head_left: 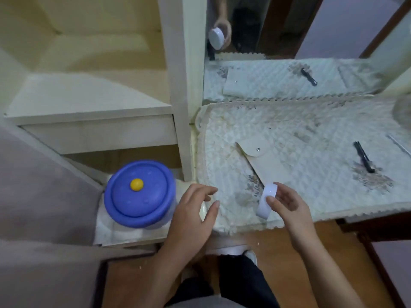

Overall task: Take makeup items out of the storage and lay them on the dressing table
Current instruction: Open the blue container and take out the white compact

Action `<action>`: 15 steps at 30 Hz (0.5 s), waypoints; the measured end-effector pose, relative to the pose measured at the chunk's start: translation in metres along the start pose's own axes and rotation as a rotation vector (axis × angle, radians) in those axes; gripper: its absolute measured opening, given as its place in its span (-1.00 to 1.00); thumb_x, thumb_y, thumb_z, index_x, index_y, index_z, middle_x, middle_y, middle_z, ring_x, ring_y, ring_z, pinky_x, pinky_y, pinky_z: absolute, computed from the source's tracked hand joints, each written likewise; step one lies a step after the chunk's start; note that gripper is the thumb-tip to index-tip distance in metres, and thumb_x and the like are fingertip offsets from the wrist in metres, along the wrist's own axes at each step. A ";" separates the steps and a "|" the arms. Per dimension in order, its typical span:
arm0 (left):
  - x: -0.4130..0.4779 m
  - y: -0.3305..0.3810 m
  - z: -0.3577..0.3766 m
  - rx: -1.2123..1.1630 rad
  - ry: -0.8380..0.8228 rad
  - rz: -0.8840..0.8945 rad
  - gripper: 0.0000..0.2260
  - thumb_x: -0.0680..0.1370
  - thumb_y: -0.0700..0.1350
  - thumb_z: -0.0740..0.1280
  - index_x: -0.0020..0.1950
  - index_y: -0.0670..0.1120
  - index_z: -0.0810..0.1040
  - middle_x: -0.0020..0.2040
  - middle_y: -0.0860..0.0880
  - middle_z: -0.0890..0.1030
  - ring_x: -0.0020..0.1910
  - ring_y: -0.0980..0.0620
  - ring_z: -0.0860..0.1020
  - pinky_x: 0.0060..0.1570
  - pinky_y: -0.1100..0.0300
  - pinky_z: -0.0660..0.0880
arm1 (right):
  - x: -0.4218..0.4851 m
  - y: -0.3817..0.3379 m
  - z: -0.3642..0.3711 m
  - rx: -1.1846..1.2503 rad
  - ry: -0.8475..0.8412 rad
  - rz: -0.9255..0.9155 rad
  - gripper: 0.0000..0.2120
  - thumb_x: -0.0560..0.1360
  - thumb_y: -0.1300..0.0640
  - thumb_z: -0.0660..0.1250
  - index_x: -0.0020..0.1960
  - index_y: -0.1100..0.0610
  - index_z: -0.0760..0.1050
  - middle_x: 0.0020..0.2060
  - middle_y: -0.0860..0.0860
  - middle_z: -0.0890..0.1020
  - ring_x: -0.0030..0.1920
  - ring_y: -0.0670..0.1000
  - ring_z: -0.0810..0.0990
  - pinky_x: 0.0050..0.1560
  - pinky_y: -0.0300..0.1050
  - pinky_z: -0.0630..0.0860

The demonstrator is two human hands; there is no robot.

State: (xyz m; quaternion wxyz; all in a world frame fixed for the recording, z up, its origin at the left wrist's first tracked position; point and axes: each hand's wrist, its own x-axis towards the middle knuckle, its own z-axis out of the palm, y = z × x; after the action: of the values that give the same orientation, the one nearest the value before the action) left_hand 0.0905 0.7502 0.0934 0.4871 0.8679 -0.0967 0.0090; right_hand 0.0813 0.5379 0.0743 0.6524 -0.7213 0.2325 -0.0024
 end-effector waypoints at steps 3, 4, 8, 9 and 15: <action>0.016 -0.002 0.029 -0.016 -0.128 -0.078 -0.83 0.49 -0.12 0.30 0.02 0.12 0.44 -0.05 0.25 0.45 -0.02 0.28 0.47 -0.06 0.57 0.30 | 0.006 0.012 -0.038 -0.002 0.107 0.049 -0.63 0.41 0.23 0.37 0.21 0.11 0.45 0.02 -0.01 0.56 0.08 -0.05 0.52 0.12 -0.10 0.38; 0.021 -0.003 0.038 -0.007 -0.166 -0.094 -0.83 0.50 -0.13 0.30 0.03 0.11 0.44 -0.05 0.23 0.45 -0.03 0.28 0.48 -0.07 0.54 0.31 | 0.009 0.016 -0.050 -0.006 0.142 0.063 -0.62 0.41 0.22 0.37 0.21 0.11 0.44 0.02 0.01 0.56 0.10 -0.02 0.51 0.12 -0.09 0.38; 0.041 0.002 0.074 0.069 -0.252 -0.154 -0.80 0.50 -0.11 0.29 0.13 -0.02 0.49 0.00 0.13 0.47 -0.03 0.25 0.46 -0.02 0.36 0.36 | 0.033 0.028 -0.098 -0.043 0.233 0.122 -0.59 0.39 0.19 0.40 0.22 0.12 0.44 0.10 0.05 0.55 0.15 0.04 0.50 0.19 0.00 0.44; 0.047 0.004 0.084 0.086 -0.263 -0.160 -0.79 0.51 -0.11 0.29 0.14 -0.04 0.48 -0.01 0.13 0.47 -0.03 0.25 0.46 -0.03 0.35 0.35 | 0.042 0.028 -0.110 -0.064 0.248 0.124 -0.58 0.39 0.18 0.40 0.23 0.12 0.43 0.11 0.05 0.54 0.16 0.04 0.50 0.19 0.00 0.44; 0.095 0.047 0.170 0.050 -0.310 -0.268 -0.75 0.51 -0.14 0.30 0.18 -0.10 0.46 0.07 -0.01 0.54 0.05 0.08 0.50 -0.03 0.36 0.36 | 0.115 0.019 -0.191 -0.282 0.194 0.099 -0.47 0.38 0.11 0.42 0.31 0.11 0.37 0.27 0.08 0.47 0.11 0.02 0.47 -0.01 -0.16 0.45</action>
State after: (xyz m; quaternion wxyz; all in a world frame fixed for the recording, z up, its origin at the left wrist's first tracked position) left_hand 0.1623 0.5671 0.0537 0.4417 0.8758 -0.0540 -0.1871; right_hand 0.1189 0.3185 0.0499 0.5187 -0.7896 0.3277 -0.0074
